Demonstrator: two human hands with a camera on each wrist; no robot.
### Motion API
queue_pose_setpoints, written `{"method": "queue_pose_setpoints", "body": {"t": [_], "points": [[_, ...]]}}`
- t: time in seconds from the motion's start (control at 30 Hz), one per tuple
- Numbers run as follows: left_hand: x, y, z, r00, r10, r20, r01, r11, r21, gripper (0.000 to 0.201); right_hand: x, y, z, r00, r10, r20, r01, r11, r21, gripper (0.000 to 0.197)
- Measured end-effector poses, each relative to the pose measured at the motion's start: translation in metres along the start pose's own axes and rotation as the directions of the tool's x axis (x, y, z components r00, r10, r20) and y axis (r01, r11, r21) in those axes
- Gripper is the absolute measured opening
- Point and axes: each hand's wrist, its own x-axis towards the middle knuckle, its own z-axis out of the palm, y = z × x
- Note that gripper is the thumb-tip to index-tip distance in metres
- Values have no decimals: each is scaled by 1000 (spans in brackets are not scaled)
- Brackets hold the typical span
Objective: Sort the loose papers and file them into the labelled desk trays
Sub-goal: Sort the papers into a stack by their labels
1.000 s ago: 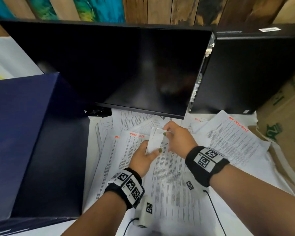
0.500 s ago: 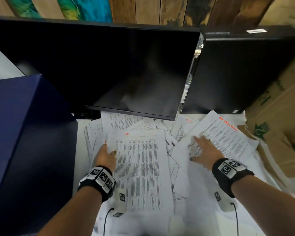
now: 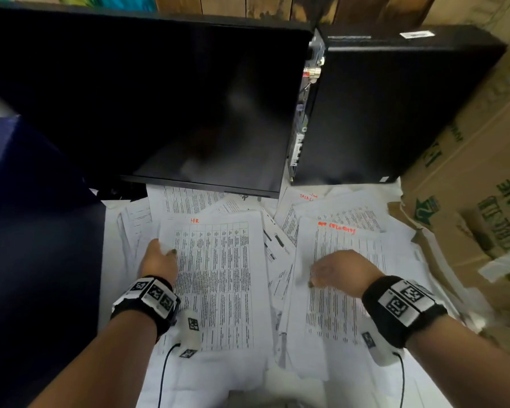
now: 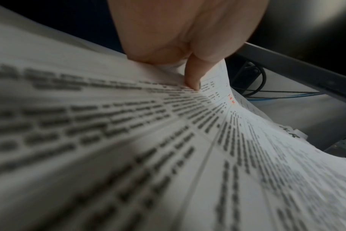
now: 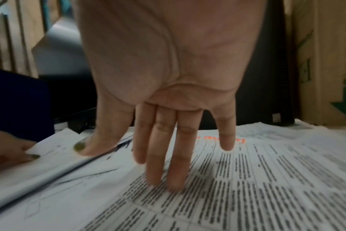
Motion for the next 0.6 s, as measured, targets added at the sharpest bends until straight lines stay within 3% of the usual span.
{"method": "queue_pose_setpoints", "body": {"t": [0.07,0.13,0.2,0.3,0.37,0.5,0.6], "points": [[-1,0,0,1000,-3,3,3,1000,-7,24,8,1,3,991,0,-134,4,1000,28,59],[-3,0,-1,1000,-7,4,7,1000,-12,20,17,3,5,984,28,-176,-32,999,-15,82],[-5,0,-3,1000,-6,10,6,1000,-13,17,24,6,7,992,69,-101,-76,995,-67,102],[-7,0,-5,1000,3,21,-3,1000,-1,18,23,10,12,996,88,12,-85,980,-182,109],[-8,1,-6,1000,-1,25,1,1000,7,20,15,6,15,997,77,9,-73,978,-197,101],[-7,2,-4,1000,-8,20,7,1000,7,19,11,-1,4,975,47,-218,-53,998,-21,50],[-7,3,-6,999,-8,39,7,1000,17,17,21,12,-7,951,119,-285,-97,991,92,46]]}}
